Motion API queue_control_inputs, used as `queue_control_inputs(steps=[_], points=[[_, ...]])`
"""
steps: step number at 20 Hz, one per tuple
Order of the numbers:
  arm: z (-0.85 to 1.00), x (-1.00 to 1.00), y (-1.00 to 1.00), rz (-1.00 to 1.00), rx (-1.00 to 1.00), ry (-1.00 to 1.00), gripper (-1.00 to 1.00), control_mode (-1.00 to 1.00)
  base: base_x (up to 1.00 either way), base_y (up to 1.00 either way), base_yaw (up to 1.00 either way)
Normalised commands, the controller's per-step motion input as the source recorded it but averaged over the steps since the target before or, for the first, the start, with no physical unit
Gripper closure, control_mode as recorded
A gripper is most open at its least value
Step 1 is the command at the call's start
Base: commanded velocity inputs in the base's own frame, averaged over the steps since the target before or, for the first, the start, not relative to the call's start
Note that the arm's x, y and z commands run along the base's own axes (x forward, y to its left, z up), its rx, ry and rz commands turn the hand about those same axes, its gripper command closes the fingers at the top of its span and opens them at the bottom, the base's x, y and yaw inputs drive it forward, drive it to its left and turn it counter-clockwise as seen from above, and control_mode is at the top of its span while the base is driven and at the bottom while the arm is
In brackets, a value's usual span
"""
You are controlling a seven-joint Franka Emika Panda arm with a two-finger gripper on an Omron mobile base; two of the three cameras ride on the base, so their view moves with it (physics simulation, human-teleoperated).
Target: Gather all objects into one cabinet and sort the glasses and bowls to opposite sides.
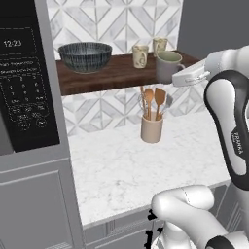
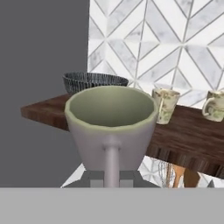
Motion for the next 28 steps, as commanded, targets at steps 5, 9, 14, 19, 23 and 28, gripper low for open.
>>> queue_control_inputs(steps=[5, 9, 14, 19, 23, 28], points=[[-0.01, 0.46, -0.22, -0.24, 0.00, 0.28, 1.00, -1.00, 0.00, 0.00, 0.00], [-0.12, 0.66, -0.25, -0.25, 0.02, 0.14, 1.00, -1.00, 0.00, 0.00, 0.00], [-0.10, 0.70, -0.23, -0.18, 0.08, 0.00, 1.00, -1.00, 0.00, 0.00, 0.00], [-0.09, 0.83, -0.05, -0.09, 0.12, 0.00, 1.00, -1.00, 0.00, 0.00, 0.00], [-0.04, 0.82, -0.05, -0.02, 0.11, -0.01, 1.00, -1.00, 0.00, 0.00, 0.00], [-0.06, 0.70, -0.19, 0.00, 0.05, 0.02, 1.00, -1.00, 0.00, 0.00, 0.00]])
